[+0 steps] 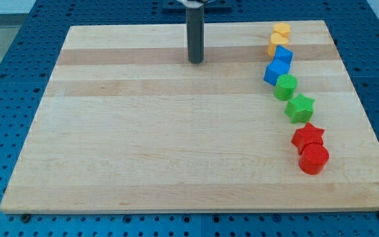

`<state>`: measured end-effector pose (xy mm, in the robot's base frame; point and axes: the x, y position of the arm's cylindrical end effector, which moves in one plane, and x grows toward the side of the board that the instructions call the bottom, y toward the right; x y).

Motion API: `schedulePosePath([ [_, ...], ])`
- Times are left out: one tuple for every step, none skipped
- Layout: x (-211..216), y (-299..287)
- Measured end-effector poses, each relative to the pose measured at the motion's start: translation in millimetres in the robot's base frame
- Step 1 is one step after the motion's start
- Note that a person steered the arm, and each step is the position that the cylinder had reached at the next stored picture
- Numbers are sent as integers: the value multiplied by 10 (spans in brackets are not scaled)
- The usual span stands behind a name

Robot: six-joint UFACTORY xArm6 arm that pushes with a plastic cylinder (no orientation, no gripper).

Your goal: Separate the group of blocks

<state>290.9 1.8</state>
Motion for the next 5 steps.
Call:
schedulePosePath([
  [-211,177],
  [-219,180],
  [-466,544],
  [-591,743],
  [-594,762],
])
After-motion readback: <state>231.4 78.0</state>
